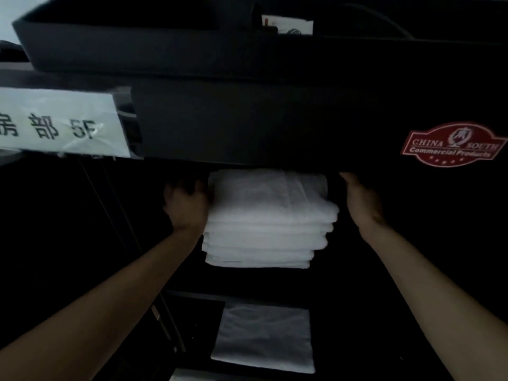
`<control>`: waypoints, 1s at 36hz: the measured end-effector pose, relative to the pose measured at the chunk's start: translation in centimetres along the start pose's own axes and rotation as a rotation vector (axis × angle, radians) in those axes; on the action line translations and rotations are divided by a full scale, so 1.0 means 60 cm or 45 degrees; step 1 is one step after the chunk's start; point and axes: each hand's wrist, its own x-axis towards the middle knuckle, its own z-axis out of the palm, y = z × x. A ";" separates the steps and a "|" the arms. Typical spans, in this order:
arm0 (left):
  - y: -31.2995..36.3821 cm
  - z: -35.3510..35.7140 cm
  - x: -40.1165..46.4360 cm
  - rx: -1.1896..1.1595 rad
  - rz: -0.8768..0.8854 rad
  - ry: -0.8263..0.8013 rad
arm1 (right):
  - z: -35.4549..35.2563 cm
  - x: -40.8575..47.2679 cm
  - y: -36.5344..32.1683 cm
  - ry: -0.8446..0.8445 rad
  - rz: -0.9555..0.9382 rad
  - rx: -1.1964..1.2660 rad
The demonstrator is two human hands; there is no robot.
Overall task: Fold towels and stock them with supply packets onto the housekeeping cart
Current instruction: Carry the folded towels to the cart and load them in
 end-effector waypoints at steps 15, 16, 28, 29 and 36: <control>-0.015 0.119 0.011 1.080 1.012 -0.709 | 0.141 0.048 0.070 -0.338 -0.767 -1.390; -0.012 0.119 0.013 1.085 1.015 -0.727 | 0.141 0.051 0.067 -0.340 -0.763 -1.391; -0.009 0.110 0.019 1.040 1.004 -0.761 | 0.139 0.054 0.066 -0.343 -0.815 -1.423; -0.003 0.105 0.022 1.021 0.984 -0.786 | 0.137 0.053 0.059 -0.351 -0.811 -1.417; 0.037 0.039 -0.017 0.811 1.061 -0.568 | 0.105 -0.015 0.004 -0.382 -0.790 -1.285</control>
